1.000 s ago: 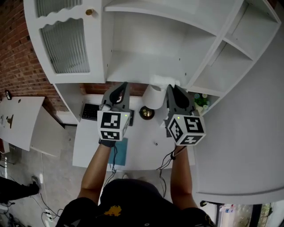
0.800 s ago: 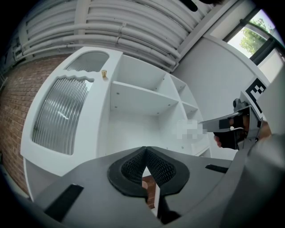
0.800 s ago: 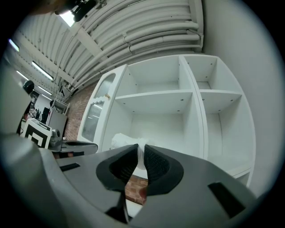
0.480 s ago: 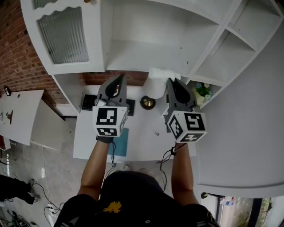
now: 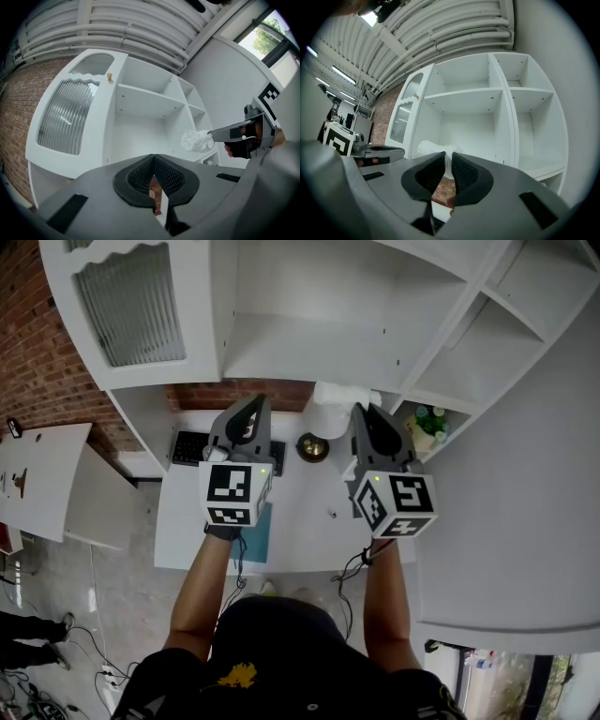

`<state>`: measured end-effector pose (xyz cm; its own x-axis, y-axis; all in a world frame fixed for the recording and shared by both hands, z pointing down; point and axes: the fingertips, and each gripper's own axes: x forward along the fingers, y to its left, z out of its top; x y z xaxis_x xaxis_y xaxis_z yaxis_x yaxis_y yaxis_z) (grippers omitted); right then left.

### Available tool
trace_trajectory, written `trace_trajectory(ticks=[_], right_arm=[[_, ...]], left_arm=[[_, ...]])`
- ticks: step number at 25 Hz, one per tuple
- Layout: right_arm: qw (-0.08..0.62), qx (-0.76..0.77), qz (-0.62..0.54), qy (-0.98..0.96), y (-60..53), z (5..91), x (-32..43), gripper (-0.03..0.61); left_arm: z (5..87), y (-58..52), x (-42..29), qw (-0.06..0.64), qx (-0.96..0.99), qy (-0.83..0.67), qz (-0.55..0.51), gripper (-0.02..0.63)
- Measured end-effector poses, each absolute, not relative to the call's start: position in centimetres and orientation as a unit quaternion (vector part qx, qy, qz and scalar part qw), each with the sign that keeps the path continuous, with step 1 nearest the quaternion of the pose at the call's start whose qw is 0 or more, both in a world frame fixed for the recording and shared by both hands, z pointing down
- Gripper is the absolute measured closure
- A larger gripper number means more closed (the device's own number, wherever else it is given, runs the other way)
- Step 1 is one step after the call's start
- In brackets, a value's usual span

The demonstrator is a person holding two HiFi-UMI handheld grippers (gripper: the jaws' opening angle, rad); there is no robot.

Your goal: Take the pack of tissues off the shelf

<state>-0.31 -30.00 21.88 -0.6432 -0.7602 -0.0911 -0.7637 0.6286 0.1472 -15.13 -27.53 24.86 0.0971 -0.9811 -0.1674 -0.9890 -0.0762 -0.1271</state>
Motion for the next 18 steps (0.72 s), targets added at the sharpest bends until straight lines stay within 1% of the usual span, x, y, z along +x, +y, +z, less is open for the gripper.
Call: trace_trajectory(ticks=[10, 18], right_arm=[[-0.001, -0.423, 0.074, 0.903, -30.2, 23.8, 0.0, 0.535], [-0.019, -0.42, 0.051, 0.906, -30.6, 26.8, -0.5, 0.534]], left_arm=[[27.0, -27.8, -14.6, 0.09, -0.737, 0.67, 0.008, 0.597], [29.9, -28.1, -14.6, 0.07, -0.741, 0.668, -0.004, 0.597]])
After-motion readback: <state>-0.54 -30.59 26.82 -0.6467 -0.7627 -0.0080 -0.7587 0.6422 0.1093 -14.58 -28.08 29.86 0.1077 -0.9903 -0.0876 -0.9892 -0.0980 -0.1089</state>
